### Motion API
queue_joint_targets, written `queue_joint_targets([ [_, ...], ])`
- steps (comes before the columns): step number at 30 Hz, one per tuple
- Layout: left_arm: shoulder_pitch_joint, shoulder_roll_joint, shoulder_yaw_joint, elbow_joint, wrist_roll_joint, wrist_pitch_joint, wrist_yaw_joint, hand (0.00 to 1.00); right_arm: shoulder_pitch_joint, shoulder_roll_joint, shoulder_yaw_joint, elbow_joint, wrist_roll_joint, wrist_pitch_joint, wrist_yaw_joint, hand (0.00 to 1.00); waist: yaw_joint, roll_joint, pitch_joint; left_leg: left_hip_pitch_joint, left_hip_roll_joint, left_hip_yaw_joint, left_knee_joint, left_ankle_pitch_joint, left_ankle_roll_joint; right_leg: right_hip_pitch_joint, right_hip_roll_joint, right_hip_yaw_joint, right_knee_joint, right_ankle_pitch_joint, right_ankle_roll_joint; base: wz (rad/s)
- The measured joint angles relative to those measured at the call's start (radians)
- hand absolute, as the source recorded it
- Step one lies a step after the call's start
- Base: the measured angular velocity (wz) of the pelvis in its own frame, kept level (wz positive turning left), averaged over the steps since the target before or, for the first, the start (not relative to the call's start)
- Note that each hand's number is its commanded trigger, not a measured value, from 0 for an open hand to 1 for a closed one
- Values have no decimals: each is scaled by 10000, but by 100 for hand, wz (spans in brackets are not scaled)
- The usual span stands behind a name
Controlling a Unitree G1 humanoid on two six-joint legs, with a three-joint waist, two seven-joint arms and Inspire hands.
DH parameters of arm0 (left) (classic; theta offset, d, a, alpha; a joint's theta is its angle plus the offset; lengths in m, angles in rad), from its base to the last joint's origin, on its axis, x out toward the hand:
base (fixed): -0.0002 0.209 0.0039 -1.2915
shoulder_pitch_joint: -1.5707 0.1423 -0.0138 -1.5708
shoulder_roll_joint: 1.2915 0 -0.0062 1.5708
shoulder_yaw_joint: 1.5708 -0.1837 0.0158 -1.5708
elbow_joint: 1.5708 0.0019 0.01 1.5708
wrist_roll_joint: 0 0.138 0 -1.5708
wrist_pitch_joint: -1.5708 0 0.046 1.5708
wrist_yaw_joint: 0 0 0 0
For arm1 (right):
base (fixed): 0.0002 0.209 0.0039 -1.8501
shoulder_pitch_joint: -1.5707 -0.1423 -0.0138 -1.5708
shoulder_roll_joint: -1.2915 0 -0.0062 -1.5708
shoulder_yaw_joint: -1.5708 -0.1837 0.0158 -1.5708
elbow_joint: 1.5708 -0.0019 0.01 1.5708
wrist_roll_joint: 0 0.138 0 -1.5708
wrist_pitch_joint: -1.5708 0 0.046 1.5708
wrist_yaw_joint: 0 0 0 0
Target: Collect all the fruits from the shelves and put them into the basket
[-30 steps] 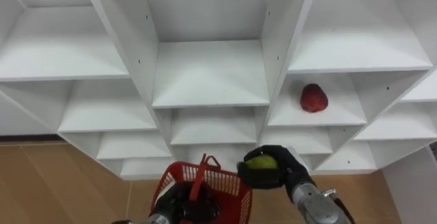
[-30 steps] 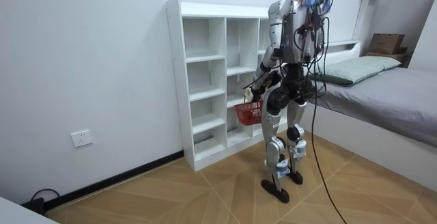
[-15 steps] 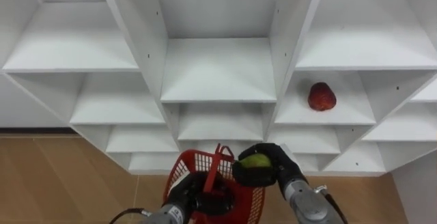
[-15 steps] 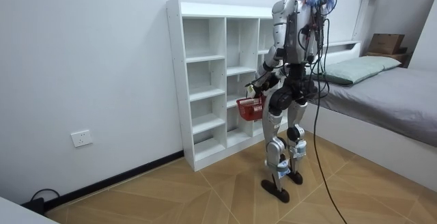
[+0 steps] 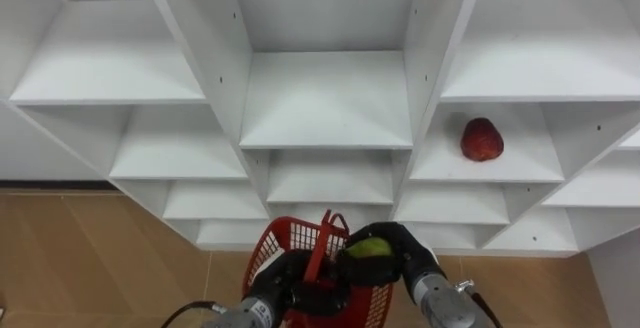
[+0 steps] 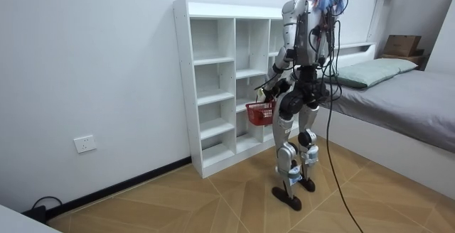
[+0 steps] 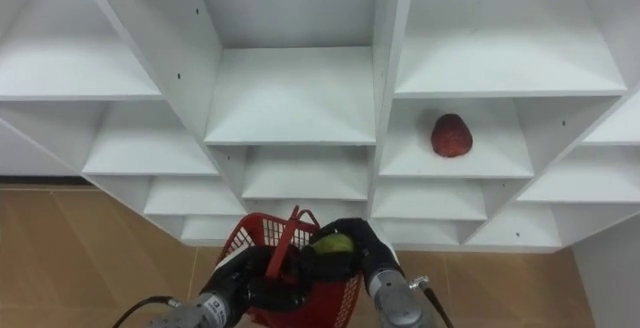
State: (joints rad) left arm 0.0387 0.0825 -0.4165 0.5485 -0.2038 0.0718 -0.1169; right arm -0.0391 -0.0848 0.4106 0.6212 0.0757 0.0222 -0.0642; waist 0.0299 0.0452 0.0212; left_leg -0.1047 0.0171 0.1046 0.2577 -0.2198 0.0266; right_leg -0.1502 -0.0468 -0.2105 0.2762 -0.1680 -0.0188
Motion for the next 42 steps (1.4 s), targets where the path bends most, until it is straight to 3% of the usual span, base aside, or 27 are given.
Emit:
queue_joint_targets([
  [9,-31,14,-7,0,-19,6,-58,100,-139,68,-19,512,488,-160,22,100,-89,-163,6,-77,-1,9,41,8,14,3,-22,-96,-42,-2,3,3],
  [12,-32,62,-17,-10,-4,14,-42,100,-445,100,-36,1085,559,-318,132,58,-253,-159,5,-139,5,10,103,8,14,0,-23,-105,-76,-9,8,3],
  [13,-32,77,-23,-18,-5,14,-38,100,-504,103,-35,1217,617,-347,141,35,-264,-160,5,-140,8,11,104,8,14,0,-19,-102,-87,-8,8,3],
  [14,-31,83,-44,-45,-5,14,-26,100,-569,115,-32,1416,756,-399,139,0,-272,-157,4,-142,11,11,104,8,13,0,-14,-103,-103,-7,6,0],
  [28,-31,80,-205,-345,-22,14,-19,100,-610,232,-421,1622,828,-770,-32,0,-284,-128,-8,-118,31,-32,101,8,13,88,7,-125,-181,4,-1,0],
  [42,-30,81,-236,-361,-22,70,-1,100,-603,171,-397,1685,773,-879,-202,0,-265,-11,-45,-79,31,-69,70,6,12,86,10,-133,-123,23,-15,0],
])
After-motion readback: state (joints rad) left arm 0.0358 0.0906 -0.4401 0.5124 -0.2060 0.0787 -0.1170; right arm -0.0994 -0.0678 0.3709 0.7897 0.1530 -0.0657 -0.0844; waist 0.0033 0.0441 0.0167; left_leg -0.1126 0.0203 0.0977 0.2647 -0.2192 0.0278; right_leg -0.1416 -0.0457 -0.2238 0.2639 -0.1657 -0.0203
